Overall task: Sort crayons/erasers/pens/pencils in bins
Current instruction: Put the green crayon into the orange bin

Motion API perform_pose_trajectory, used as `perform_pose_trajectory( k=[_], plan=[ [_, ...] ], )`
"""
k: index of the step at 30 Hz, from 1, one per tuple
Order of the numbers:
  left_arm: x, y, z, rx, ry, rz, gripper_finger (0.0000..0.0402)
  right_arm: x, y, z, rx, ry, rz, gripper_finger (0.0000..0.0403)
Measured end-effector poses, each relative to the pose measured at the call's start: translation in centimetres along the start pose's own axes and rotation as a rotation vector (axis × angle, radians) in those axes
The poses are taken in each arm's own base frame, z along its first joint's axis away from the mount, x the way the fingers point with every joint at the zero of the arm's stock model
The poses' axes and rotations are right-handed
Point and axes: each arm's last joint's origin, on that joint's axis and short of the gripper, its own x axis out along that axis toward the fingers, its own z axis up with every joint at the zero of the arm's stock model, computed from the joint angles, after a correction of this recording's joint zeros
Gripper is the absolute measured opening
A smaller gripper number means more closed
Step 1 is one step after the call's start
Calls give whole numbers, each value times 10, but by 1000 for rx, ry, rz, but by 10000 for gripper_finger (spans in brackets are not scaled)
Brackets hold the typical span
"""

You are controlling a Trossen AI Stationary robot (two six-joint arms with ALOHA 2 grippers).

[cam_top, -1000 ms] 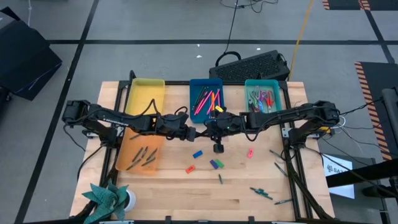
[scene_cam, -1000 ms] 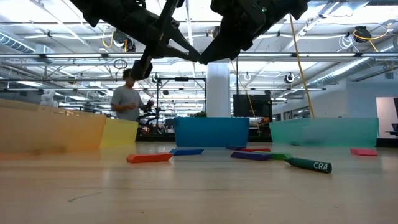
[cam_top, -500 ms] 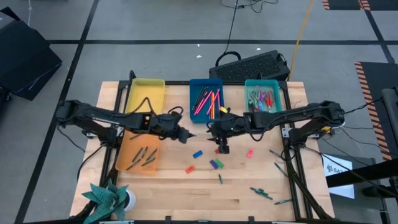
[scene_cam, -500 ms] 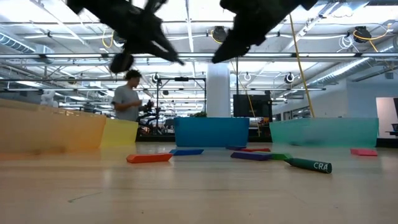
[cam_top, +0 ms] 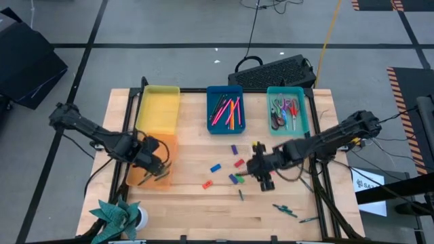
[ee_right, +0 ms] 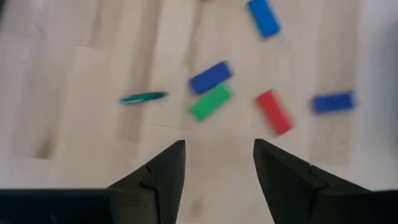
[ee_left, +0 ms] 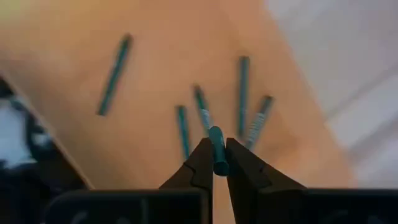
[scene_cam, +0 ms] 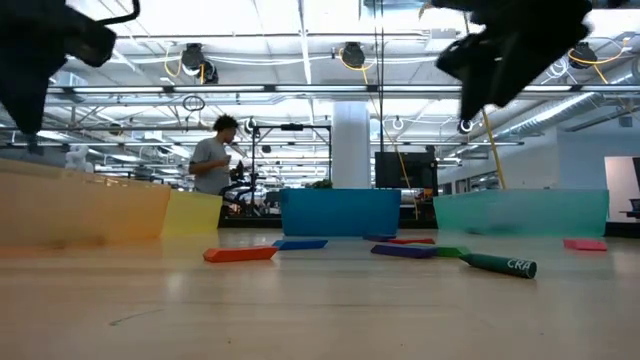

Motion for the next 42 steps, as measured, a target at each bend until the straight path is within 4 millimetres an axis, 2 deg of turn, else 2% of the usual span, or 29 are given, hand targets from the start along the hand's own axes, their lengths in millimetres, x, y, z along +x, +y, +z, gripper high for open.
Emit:
perform_pose_trajectory(
  k=[6, 12, 13, 18, 24, 28, 33, 42],
  plan=[
    [12, -3, 0, 114, -69, 117, 38, 4, 45, -15, 266, 84, 54, 183],
    [49, 12, -4, 105, -32, 235, 33, 21, 91, -25, 508, 307, 119, 183],
    [55, 15, -5, 98, -30, 245, 38, 25, 96, -29, 543, 353, 103, 183],
    [53, 11, -5, 144, -44, 224, 100, 39, 114, -44, 688, 535, 74, 183],
    [53, 13, -6, 178, -3, 241, 197, 59, 116, -49, 760, 581, -2, 181],
    [53, 13, -7, 177, 11, 236, 235, 75, 114, -56, 773, 651, -70, 169],
    [53, 13, -7, 193, 28, 231, 247, 88, 108, -58, 794, 697, -122, 154],
    [53, 13, -7, 197, 35, 228, 231, 100, 95, -56, 872, 724, -183, 103]
  ],
)
